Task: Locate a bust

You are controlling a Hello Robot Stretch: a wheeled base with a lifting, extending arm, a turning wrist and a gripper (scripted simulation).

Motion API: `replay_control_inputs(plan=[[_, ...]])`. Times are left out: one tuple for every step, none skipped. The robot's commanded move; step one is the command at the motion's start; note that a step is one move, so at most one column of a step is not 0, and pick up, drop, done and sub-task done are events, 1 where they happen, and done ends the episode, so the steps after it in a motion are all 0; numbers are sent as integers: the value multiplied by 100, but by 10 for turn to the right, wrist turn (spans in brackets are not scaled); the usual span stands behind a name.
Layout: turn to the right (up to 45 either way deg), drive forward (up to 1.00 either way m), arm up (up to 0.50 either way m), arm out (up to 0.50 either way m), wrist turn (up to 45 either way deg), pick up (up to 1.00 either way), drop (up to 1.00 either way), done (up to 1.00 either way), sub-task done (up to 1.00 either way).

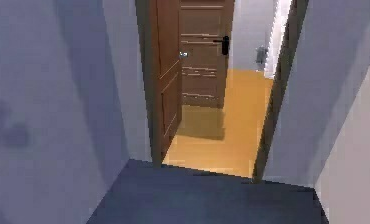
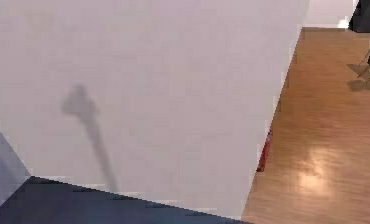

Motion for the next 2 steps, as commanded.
replay_control_inputs(plan=[[0, 100, 0, 0, 0, 0, 0, 0, 0], [30, 0, 0, 0, 0, 0, 0, 0, 0]])
